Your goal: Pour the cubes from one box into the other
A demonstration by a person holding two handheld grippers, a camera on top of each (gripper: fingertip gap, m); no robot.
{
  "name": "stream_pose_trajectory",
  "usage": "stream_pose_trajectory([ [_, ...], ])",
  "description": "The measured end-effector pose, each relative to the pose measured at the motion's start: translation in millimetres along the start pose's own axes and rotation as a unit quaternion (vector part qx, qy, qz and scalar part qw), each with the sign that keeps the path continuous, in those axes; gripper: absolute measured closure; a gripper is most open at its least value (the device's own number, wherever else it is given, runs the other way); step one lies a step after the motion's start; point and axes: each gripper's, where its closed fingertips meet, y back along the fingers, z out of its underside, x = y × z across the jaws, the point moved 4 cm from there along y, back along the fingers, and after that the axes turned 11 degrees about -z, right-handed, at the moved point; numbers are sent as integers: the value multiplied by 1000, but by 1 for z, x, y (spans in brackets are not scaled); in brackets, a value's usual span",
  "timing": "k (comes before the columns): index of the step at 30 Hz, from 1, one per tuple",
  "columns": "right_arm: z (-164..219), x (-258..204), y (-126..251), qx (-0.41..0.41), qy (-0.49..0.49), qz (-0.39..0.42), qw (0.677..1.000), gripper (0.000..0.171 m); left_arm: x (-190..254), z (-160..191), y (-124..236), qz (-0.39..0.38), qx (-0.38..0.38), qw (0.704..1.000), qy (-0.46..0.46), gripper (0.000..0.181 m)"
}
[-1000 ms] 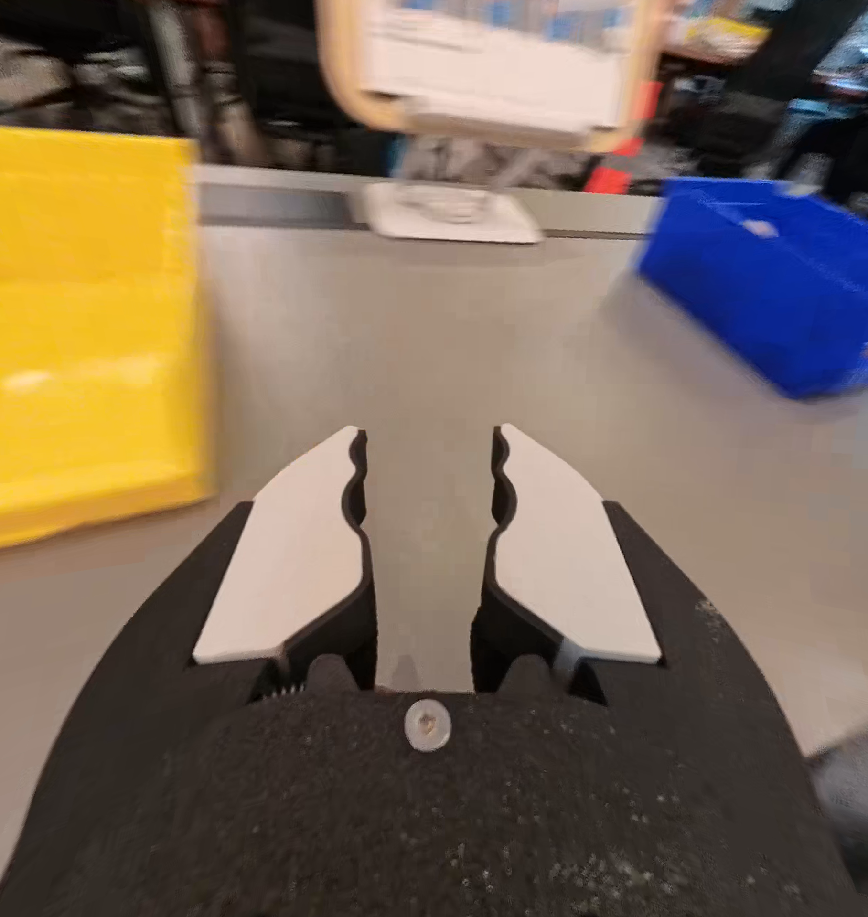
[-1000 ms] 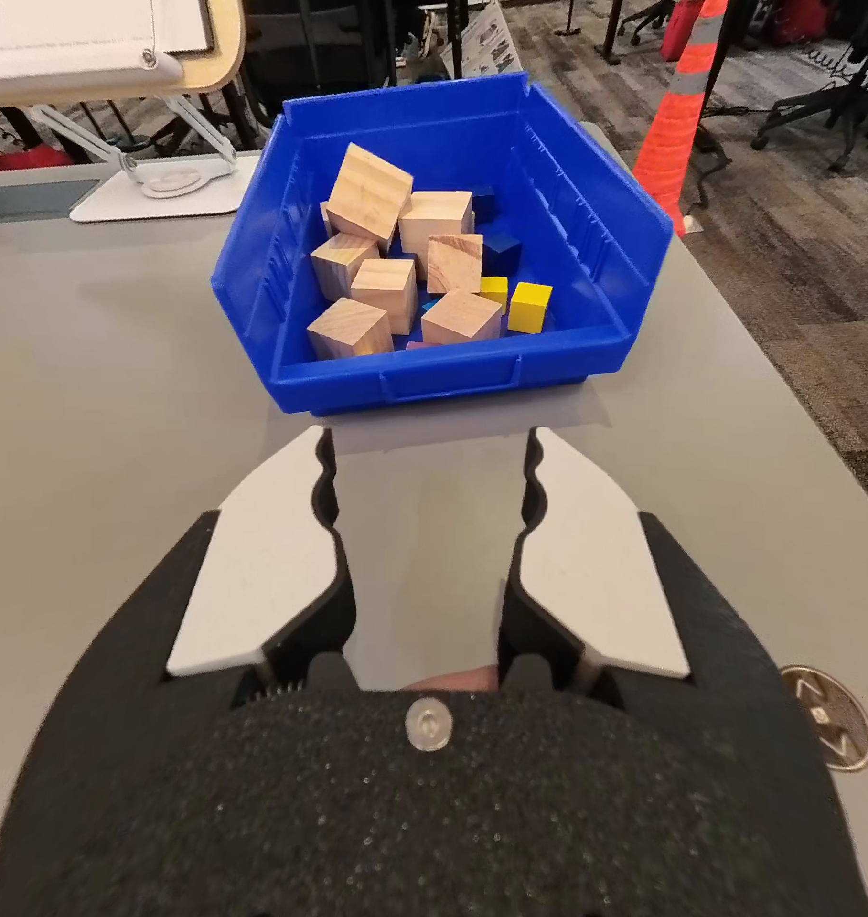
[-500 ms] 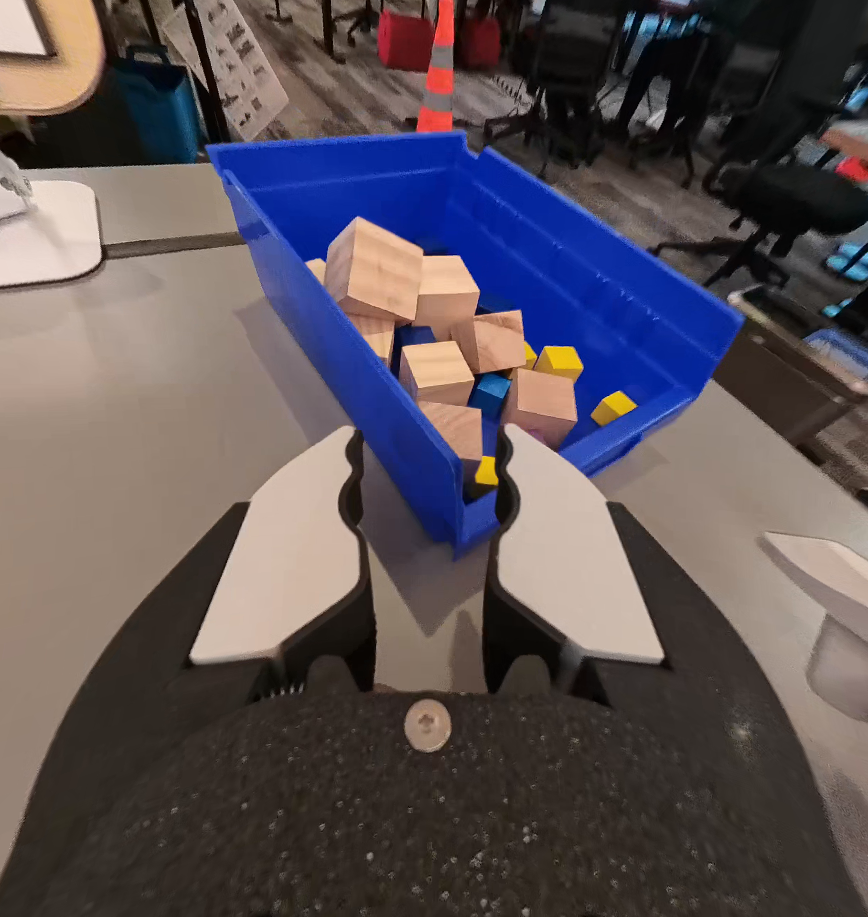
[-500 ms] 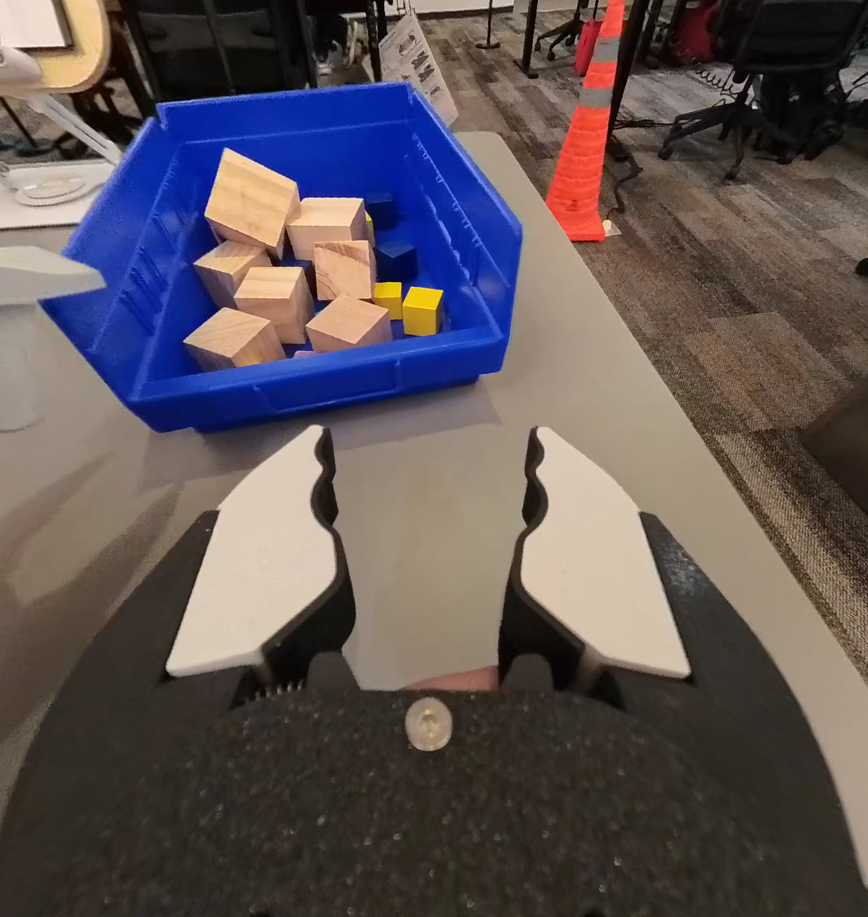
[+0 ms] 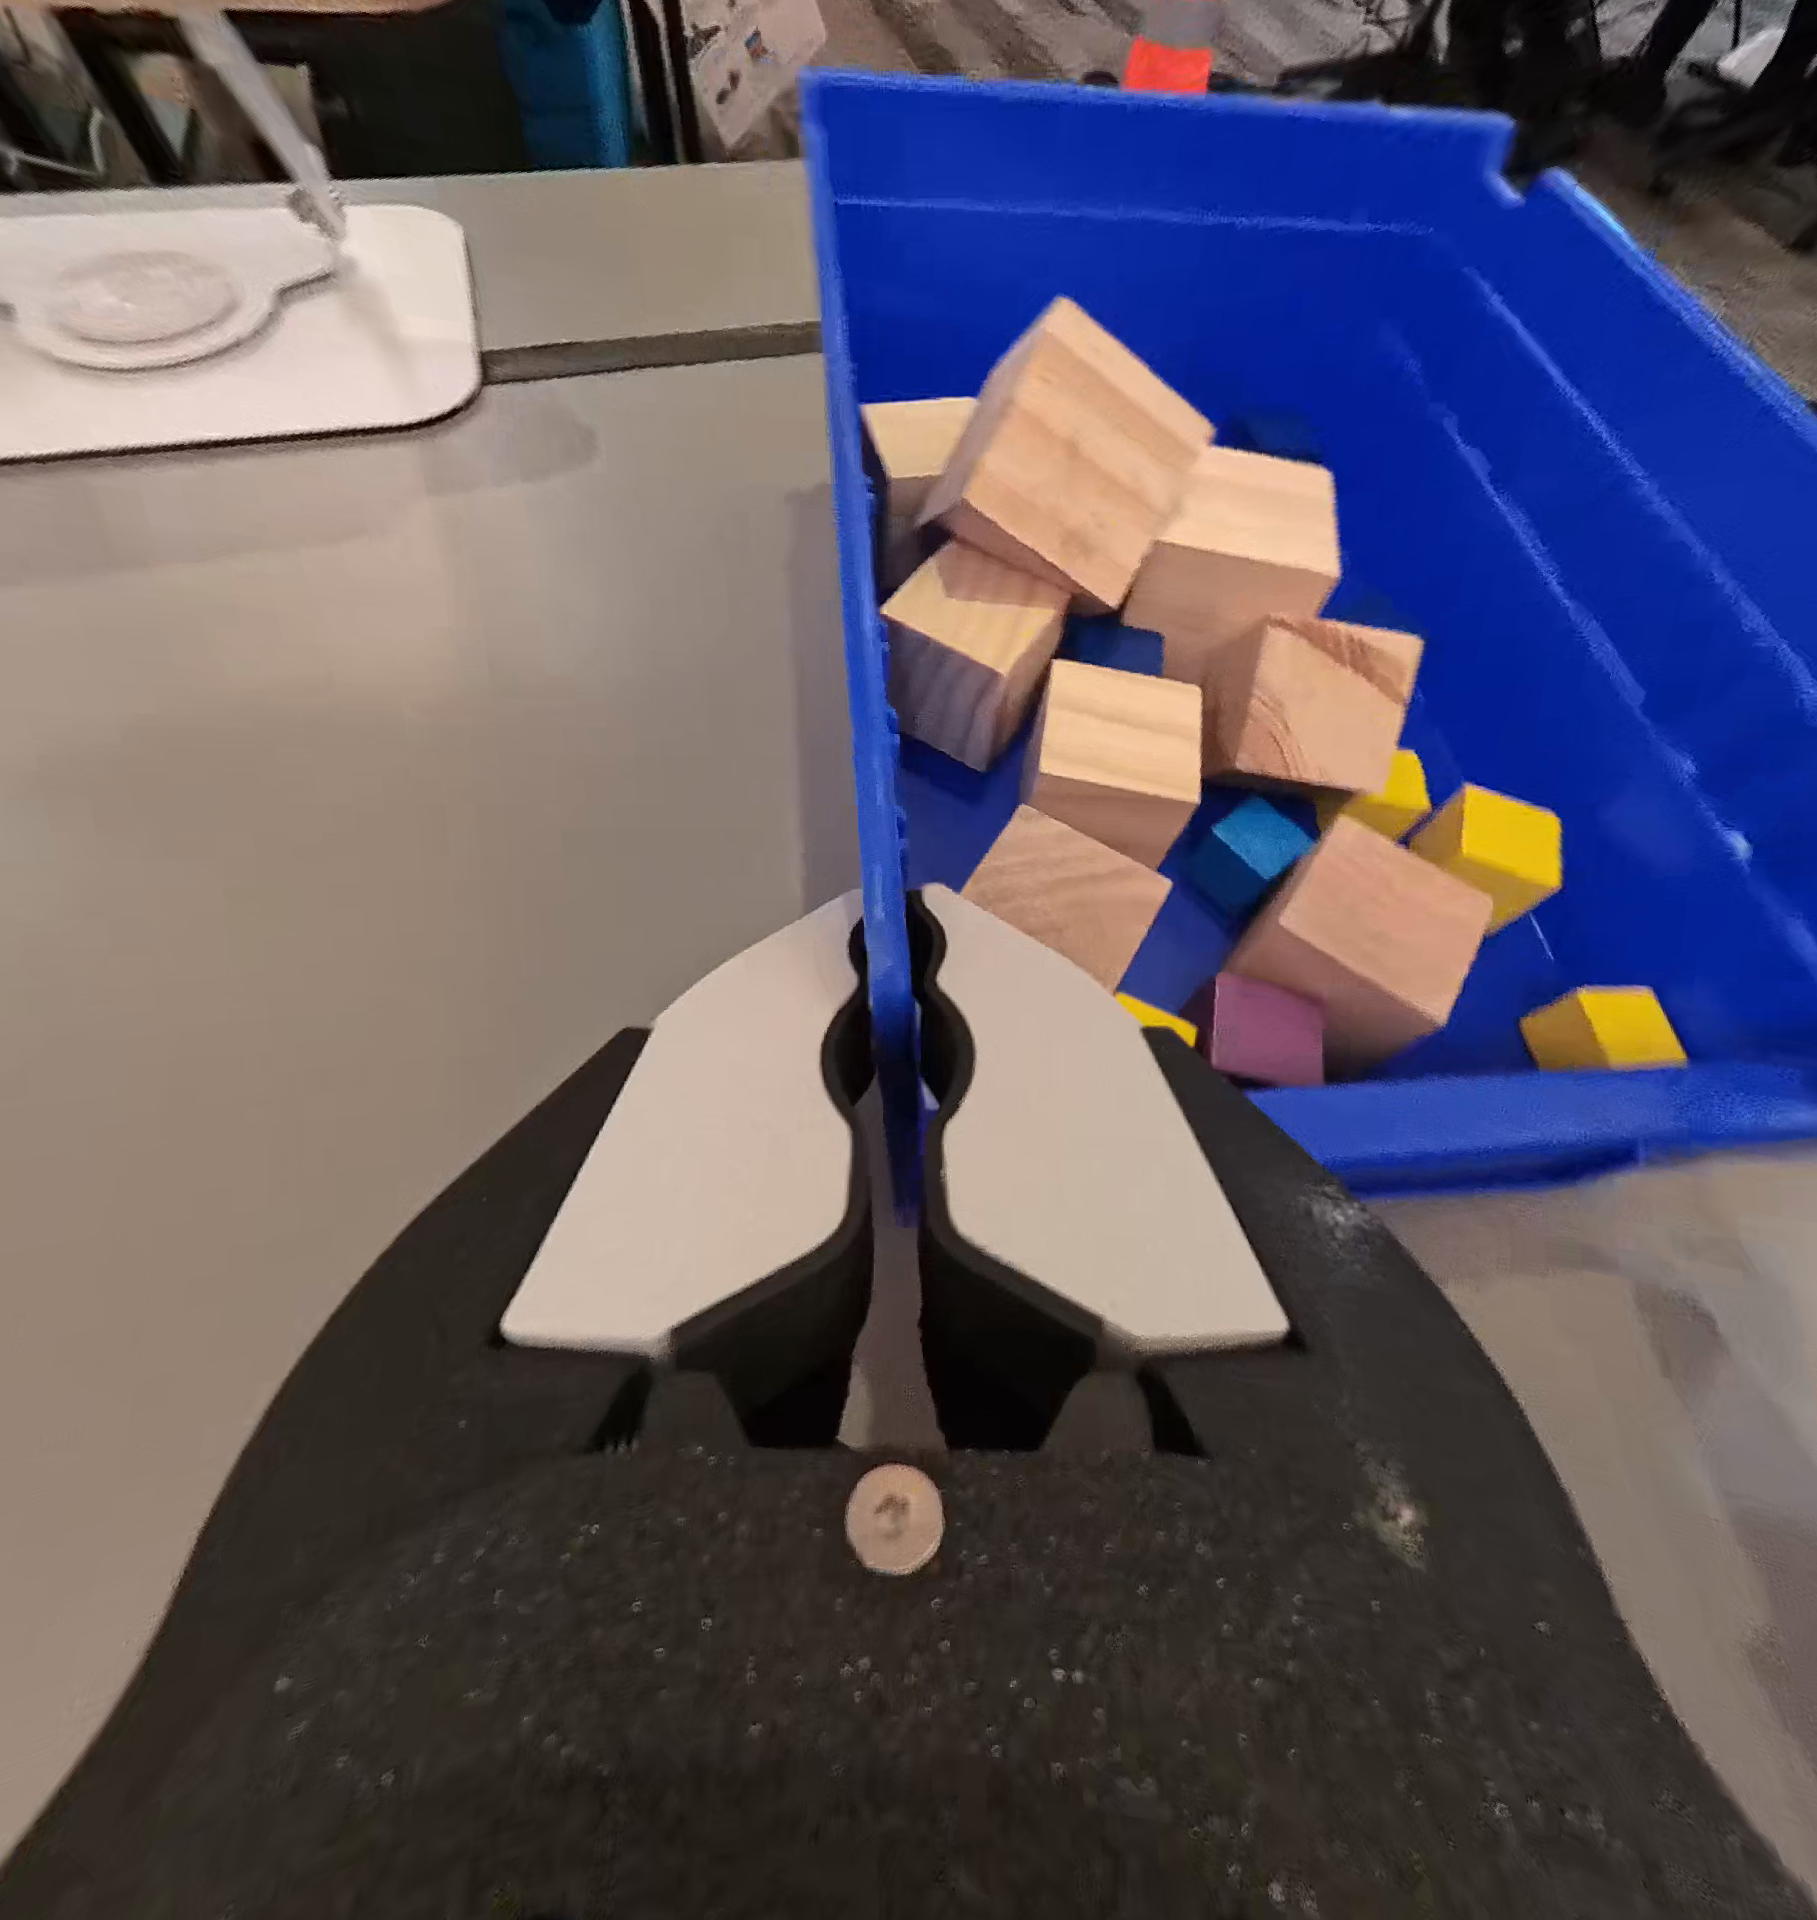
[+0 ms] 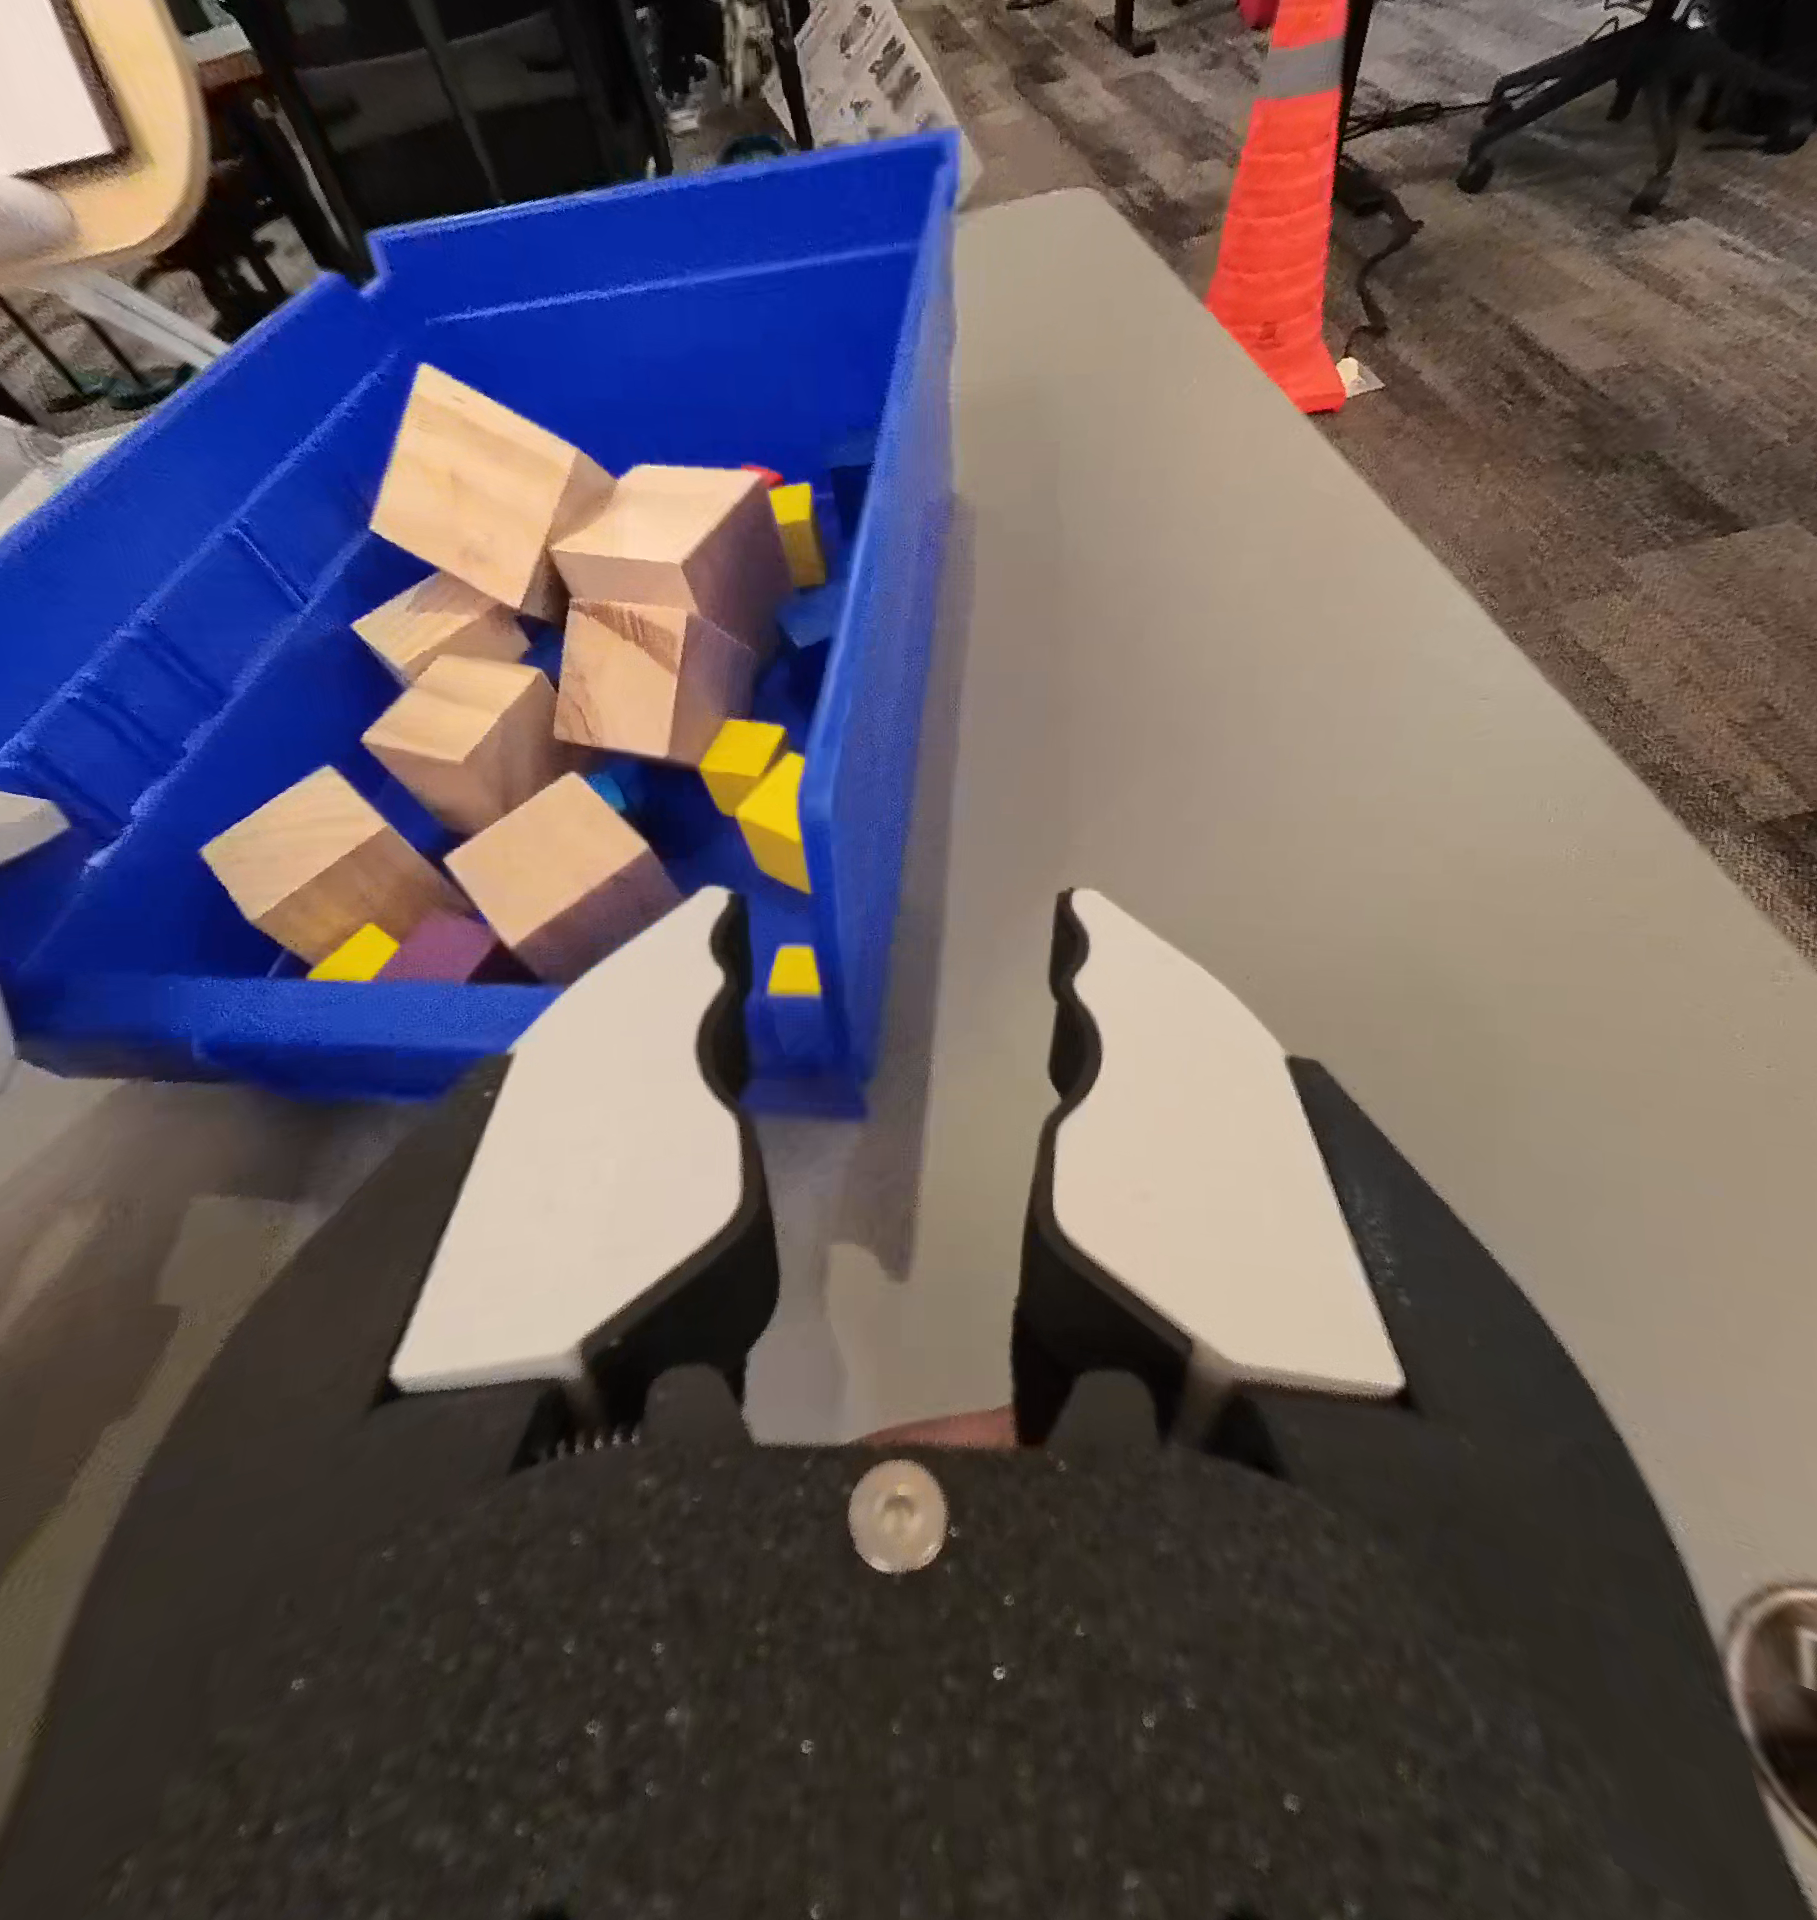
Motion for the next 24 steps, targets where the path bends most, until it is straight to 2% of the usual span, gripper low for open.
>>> stream_pose_trajectory([
  [4,-4,-23,-8,4,16,36,999,125,-17,4,13,7,0,1000,1,178],
  [6,-2,-35,-9,6,-4,28,1000,150,-22,8,18,6,5,1000,-7,178],
  [9,2,-49,-7,-7,-16,36,999,168,-37,12,25,-1,16,1000,-3,178],
  [15,-6,-109,-16,-15,-6,1,1000,168,-96,3,48,-31,36,999,5,178],
  [20,-11,-208,-42,-2,18,-61,998,168,-196,-7,73,-91,62,994,21,178],
  [24,4,-283,-66,-24,25,-102,994,168,-274,5,85,-128,53,990,34,179],
])
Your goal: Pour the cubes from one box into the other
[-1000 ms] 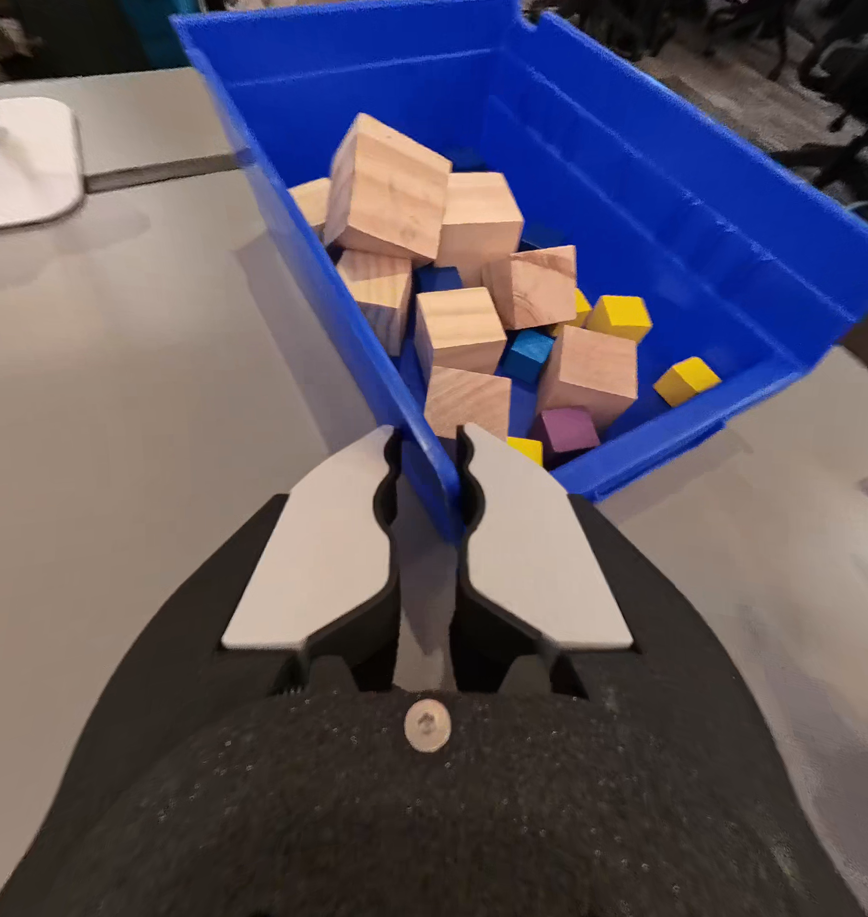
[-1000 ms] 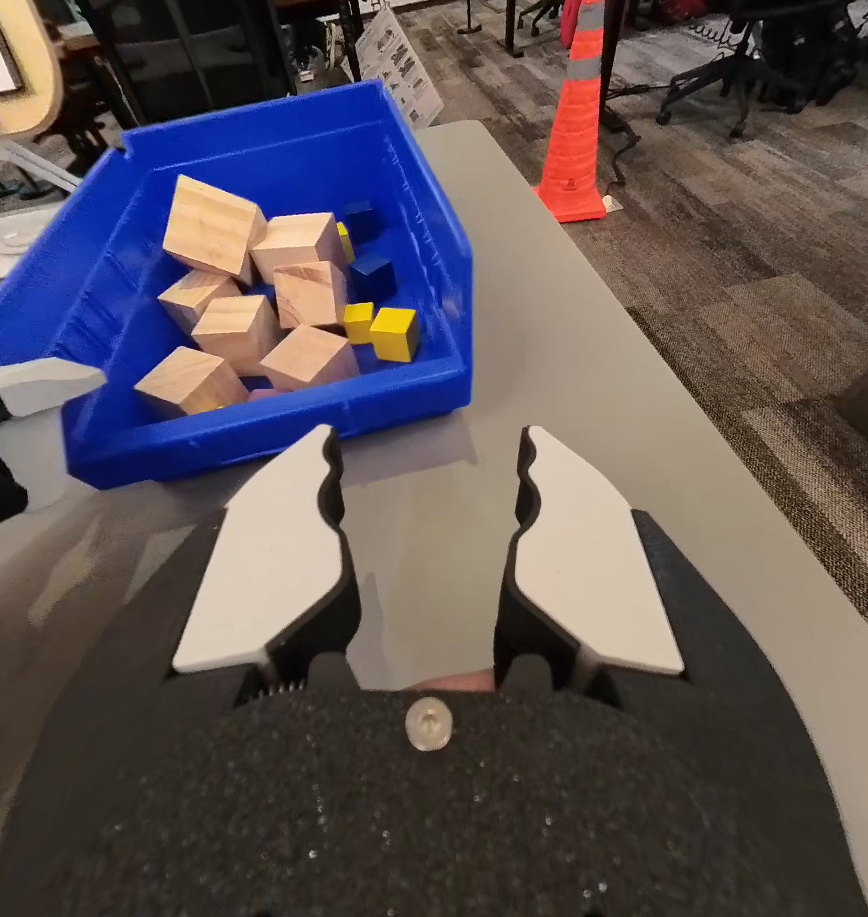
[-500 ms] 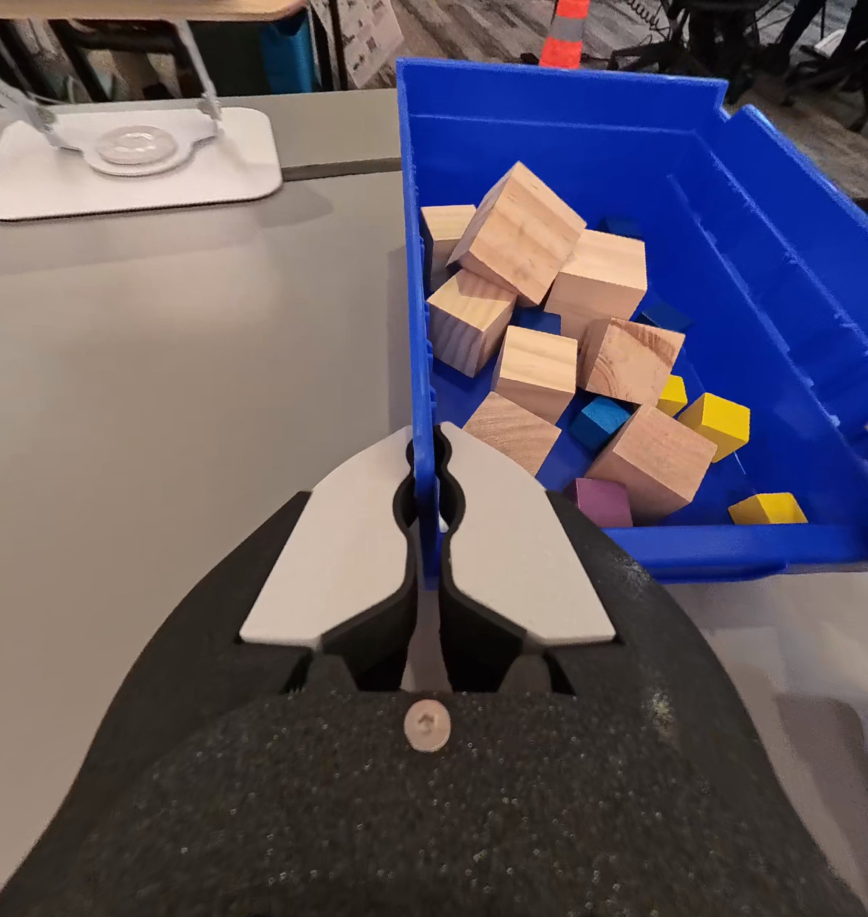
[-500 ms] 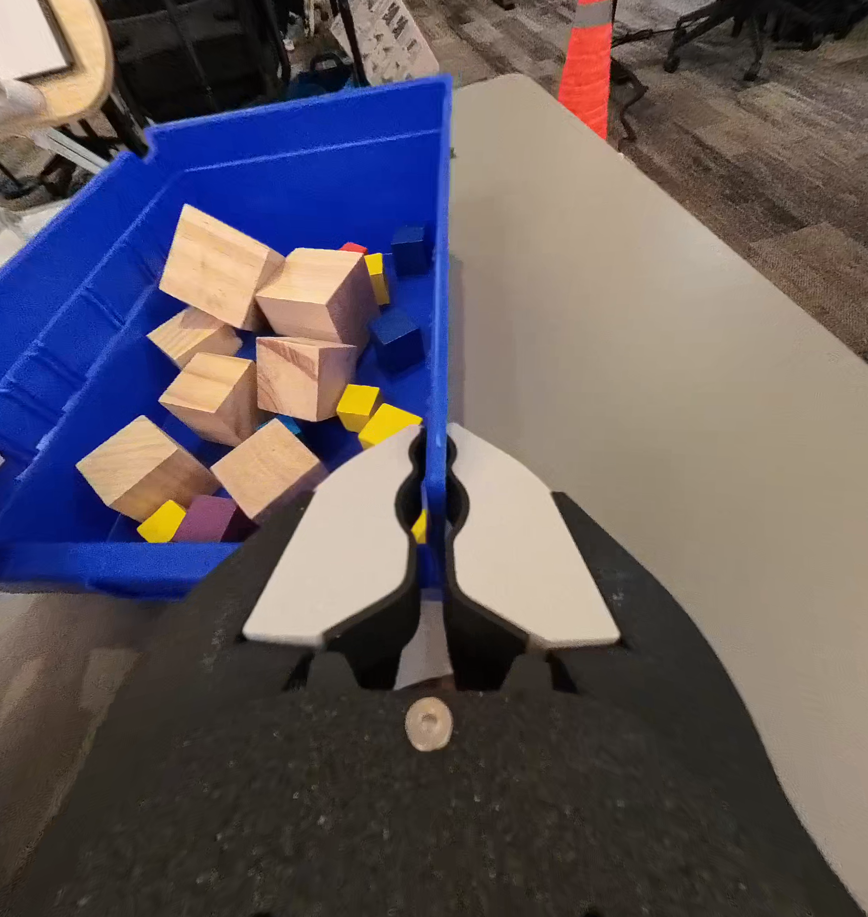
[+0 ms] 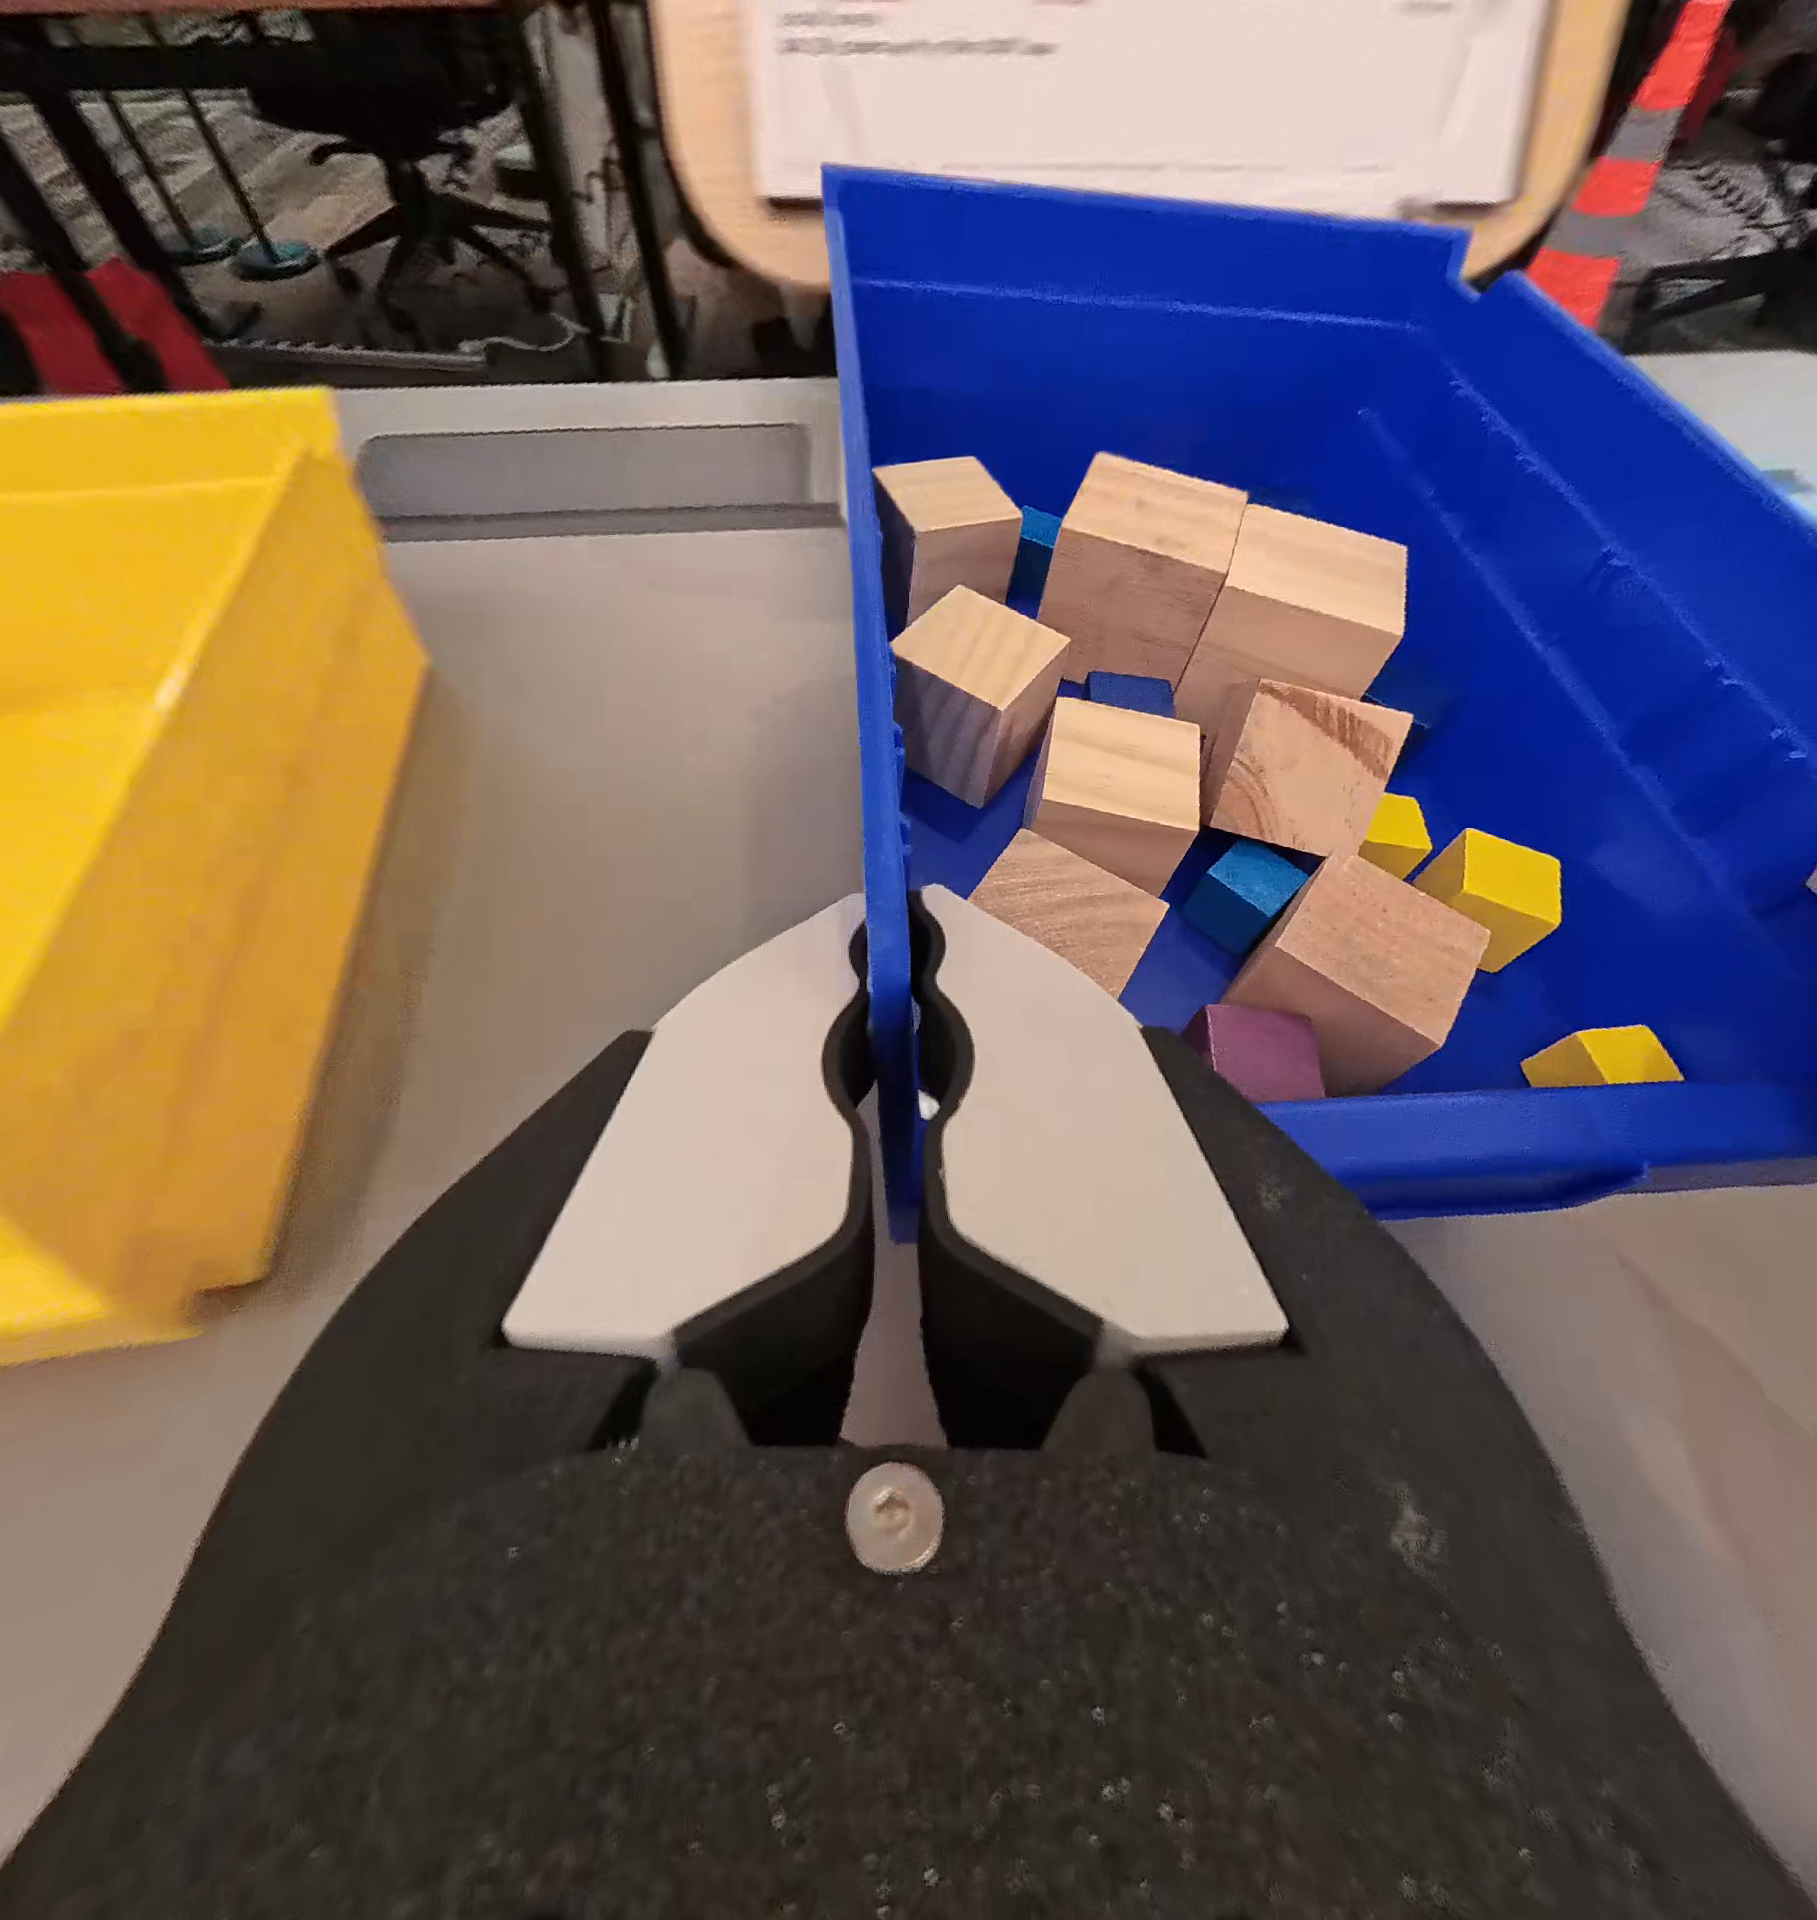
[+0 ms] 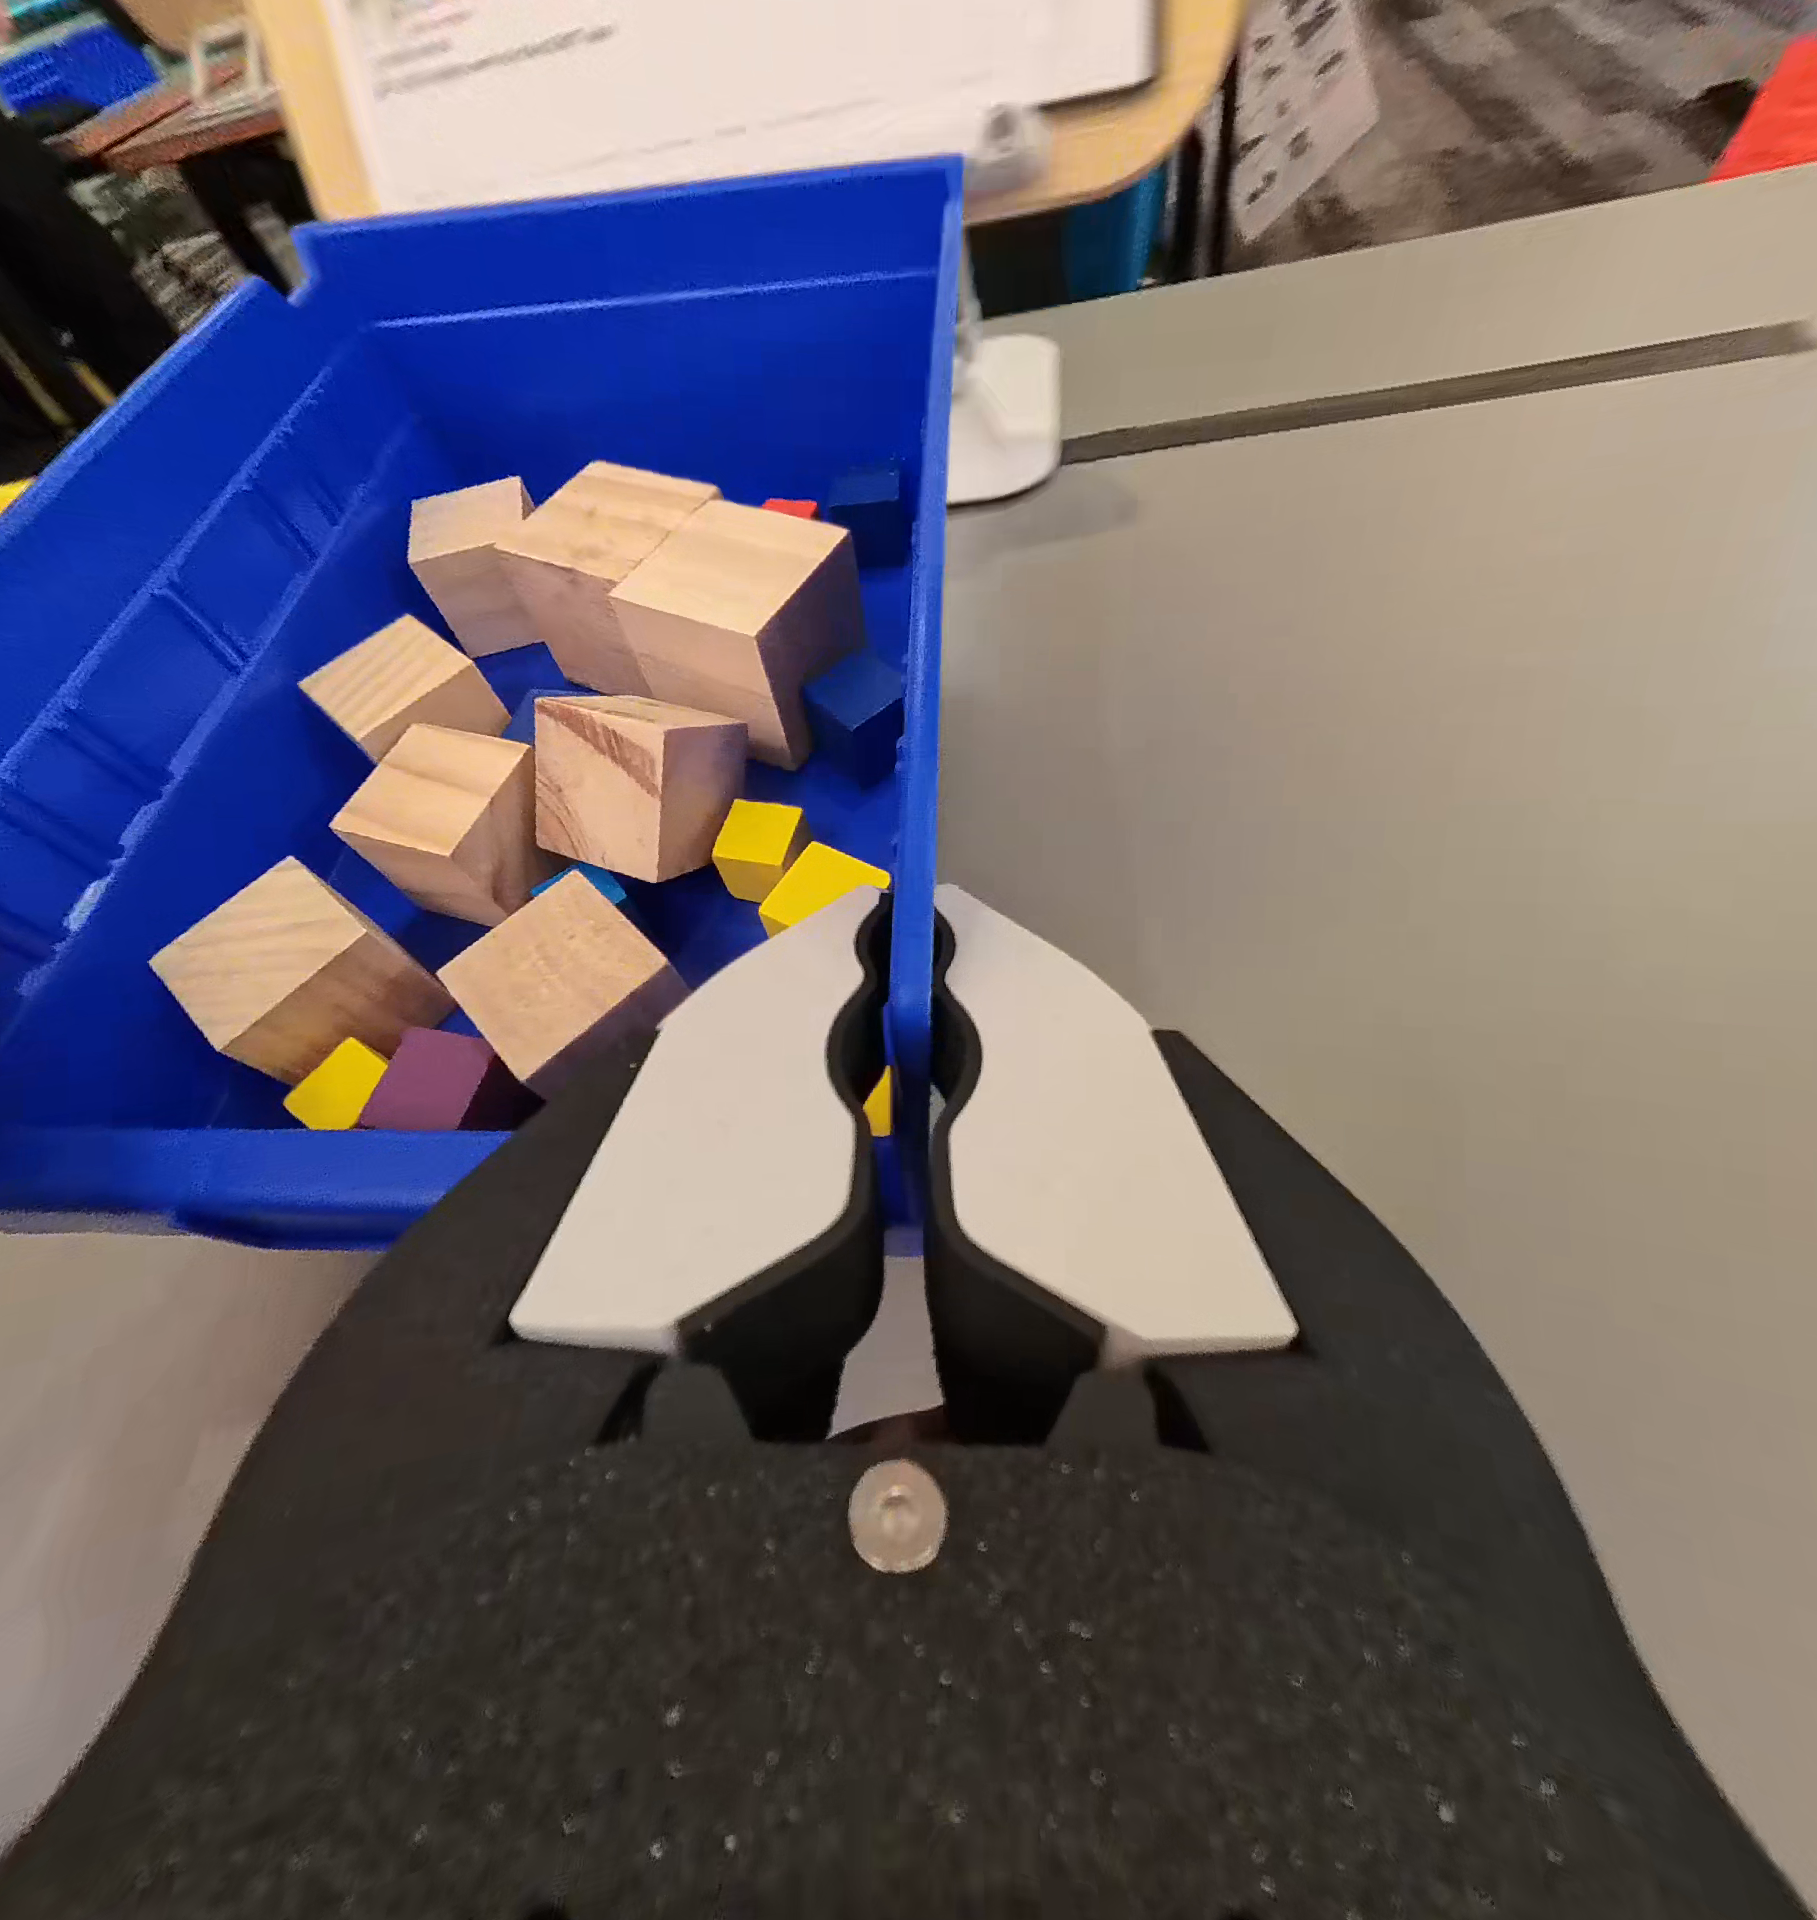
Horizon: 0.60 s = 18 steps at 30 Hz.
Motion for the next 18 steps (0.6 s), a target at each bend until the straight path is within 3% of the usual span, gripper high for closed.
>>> stream_pose_trajectory([
  [7,28,-75,-33,-28,14,-29,999,168,-84,23,-5,-36,-21,999,8,179],
  [14,44,-95,-39,-13,33,-28,999,167,-110,50,-15,0,-35,999,16,177],
  [15,44,-94,-38,-8,35,-33,999,167,-112,47,-11,7,-37,999,11,169],
  [16,42,-93,-34,-1,43,-38,998,160,-116,41,-4,7,-32,999,9,137],
  [18,36,-91,-17,9,66,-60,996,145,-127,27,23,17,-20,1000,9,113],
])
